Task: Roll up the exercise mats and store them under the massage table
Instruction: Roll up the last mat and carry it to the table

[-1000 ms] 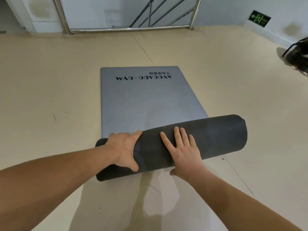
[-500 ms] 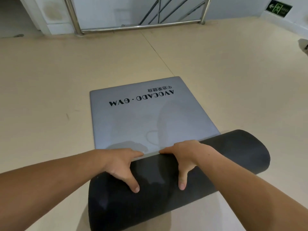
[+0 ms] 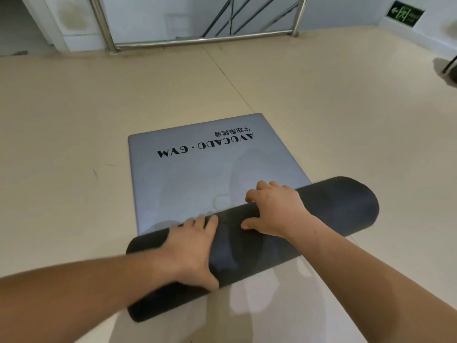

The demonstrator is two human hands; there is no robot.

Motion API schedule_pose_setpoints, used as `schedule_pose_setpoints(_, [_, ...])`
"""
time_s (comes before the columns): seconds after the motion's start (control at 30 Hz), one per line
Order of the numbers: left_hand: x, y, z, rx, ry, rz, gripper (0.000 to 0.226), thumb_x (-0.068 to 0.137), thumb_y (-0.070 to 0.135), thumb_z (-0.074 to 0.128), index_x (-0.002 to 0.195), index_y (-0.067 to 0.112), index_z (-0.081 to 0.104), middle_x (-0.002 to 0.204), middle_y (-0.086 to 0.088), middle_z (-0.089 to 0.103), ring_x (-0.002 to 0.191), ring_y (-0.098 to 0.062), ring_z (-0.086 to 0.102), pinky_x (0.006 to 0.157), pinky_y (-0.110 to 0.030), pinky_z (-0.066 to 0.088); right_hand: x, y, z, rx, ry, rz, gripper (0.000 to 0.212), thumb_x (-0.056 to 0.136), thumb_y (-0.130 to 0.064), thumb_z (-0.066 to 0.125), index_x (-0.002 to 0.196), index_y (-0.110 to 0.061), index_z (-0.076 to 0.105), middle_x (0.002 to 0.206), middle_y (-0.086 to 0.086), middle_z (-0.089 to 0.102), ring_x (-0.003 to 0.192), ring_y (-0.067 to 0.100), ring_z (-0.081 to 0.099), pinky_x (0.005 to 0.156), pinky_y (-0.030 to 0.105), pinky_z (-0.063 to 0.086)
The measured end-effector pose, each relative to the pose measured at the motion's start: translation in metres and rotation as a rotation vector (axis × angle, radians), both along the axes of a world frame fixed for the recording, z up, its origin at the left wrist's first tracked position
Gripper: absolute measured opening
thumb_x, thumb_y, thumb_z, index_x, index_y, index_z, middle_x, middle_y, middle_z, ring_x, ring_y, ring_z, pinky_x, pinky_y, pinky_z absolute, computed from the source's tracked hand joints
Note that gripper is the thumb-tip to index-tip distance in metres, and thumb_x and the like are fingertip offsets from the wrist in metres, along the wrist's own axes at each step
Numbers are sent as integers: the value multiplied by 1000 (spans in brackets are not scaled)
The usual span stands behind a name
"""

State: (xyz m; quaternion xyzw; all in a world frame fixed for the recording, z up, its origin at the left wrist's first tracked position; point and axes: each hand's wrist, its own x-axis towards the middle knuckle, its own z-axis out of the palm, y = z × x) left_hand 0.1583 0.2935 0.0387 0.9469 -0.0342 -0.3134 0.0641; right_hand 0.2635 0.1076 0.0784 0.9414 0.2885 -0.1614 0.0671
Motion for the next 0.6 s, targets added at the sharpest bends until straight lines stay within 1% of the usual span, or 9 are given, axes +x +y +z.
schedule_pose_setpoints(0.07, [20,21,14,-123,26,47,127,48,78,82,156,37,29,139,11,57,120,-19,61,102,-40,56,-6,-5,3,59,19,30,67,90,-73,60,146,-36,52,127,-3,56,117,21,54,91,37,48])
schedule_pose_setpoints(0.13, [33,30,22,-193,79,74,103,49,70,90,138,42,44,120,15,64,107,-16,64,94,-36,57,-15,-9,5,28,77,63,90,81,-77,67,157,-40,37,146,-3,49,135,24,46,110,44,44])
schedule_pose_setpoints(0.2, [38,29,23,-259,126,104,94,52,61,95,132,42,50,118,15,66,108,-16,66,96,-37,58,-23,-9,6,-106,95,114,122,63,-80,81,162,-40,20,157,-1,37,146,28,35,120,51,34])
schedule_pose_setpoints(0.27, [34,29,17,-372,213,160,90,54,51,99,132,42,55,119,15,71,109,-15,70,100,-41,61,-31,-5,4,-201,81,169,133,55,-75,89,161,-38,17,154,1,38,143,31,39,120,53,34])
schedule_pose_setpoints(0.37, [20,35,10,-517,450,218,82,63,34,102,133,38,60,123,11,76,114,-17,73,105,-43,60,-31,5,6,-237,172,233,125,54,-68,94,156,-40,27,143,-2,51,130,28,52,108,51,45])
schedule_pose_setpoints(0.43, [10,39,6,-491,492,207,82,66,36,101,136,38,60,129,11,72,122,-18,69,111,-42,56,-27,11,6,-218,271,254,119,53,-67,95,153,-43,33,138,-6,57,126,27,57,102,49,49])
schedule_pose_setpoints(0.5, [6,43,8,-430,418,200,93,67,45,100,146,40,53,144,13,62,134,-21,61,117,-43,49,-24,19,3,-183,322,249,113,56,-64,95,151,-45,37,137,-8,60,126,26,58,103,50,48])
schedule_pose_setpoints(0.57, [6,47,19,-341,258,188,107,72,48,96,162,38,39,158,13,47,145,-24,50,122,-45,44,-17,29,1,-132,339,200,106,60,-60,95,150,-45,39,137,-9,62,127,26,59,105,50,48])
schedule_pose_setpoints(0.6, [5,49,25,-308,173,176,104,77,45,93,164,35,37,159,10,45,146,-25,49,120,-45,45,-13,34,1,-105,322,179,104,63,-60,94,150,-44,39,138,-8,61,128,25,58,106,49,48])
